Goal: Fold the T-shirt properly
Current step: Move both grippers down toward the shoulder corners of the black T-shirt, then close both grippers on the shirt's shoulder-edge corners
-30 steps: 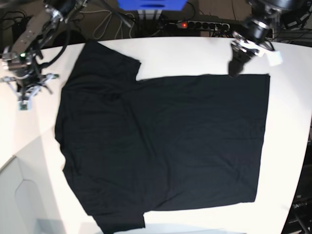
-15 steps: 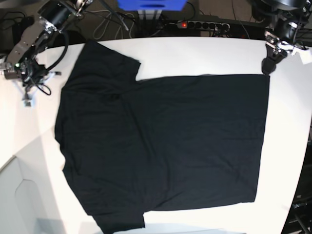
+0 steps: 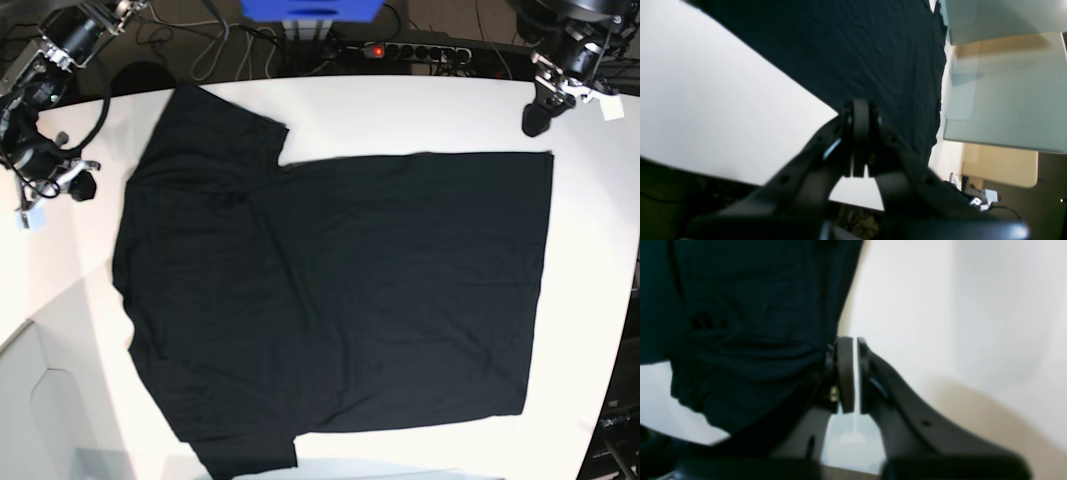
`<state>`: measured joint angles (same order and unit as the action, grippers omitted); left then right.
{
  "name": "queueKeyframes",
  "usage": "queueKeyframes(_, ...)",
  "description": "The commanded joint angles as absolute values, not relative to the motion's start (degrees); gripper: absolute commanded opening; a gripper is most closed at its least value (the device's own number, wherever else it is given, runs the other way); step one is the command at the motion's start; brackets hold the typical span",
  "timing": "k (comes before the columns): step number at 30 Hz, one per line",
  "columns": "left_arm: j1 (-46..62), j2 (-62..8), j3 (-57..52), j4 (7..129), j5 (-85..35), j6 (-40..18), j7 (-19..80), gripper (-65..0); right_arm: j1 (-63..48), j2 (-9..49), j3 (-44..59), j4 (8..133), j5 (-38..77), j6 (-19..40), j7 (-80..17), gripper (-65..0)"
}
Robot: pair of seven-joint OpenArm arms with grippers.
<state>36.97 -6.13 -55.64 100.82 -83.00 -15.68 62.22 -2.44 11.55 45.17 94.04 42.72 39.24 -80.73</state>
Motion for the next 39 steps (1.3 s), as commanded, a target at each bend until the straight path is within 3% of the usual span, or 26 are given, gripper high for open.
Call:
queueKeyframes(1,37.41,-6.90,-55.87,101.58,-85.00,-15.87,62.02,-64.8,-1.89,12.26,45.23,94.81,44.35,40.00,-80.00,-56.5)
queueKeyframes(3,37.32,-6.90,-55.78,101.67,-85.00,-15.78,62.02,-62.8,-1.98,12.09,45.23,94.81,44.44,40.00,-80.00,-48.2)
queueKeyframes(5,37.32,-6.81,-55.87,101.67,-85.00,-15.78,62.02,-58.8,-1.98,11.12,45.32,94.64,44.44,40.00,-80.00,-44.3)
queueKeyframes(15,37.41,-6.37,-56.04,101.67,-82.07,-15.78,62.02,-28.0,-1.89,9.63,45.32,88.48,52.70,40.00,-80.00,-39.3)
queueKeyframes(18,37.49,-5.32,-56.13,101.67,-80.84,-15.78,62.02,-21.4,-1.89,9.98,45.32,85.41,52.62,40.00,-80.00,-39.1)
queueKeyframes(32,37.41,-4.26,-55.96,101.76,-80.04,-15.78,62.11,-21.3,2.59,15.43,47.96,61.93,52.79,40.00,-80.00,-39.1)
queueKeyframes(39,37.49,-3.47,-55.96,101.85,-80.04,-15.78,62.11,-21.3,2.42,15.25,47.60,60.62,52.88,40.00,-80.00,-39.1)
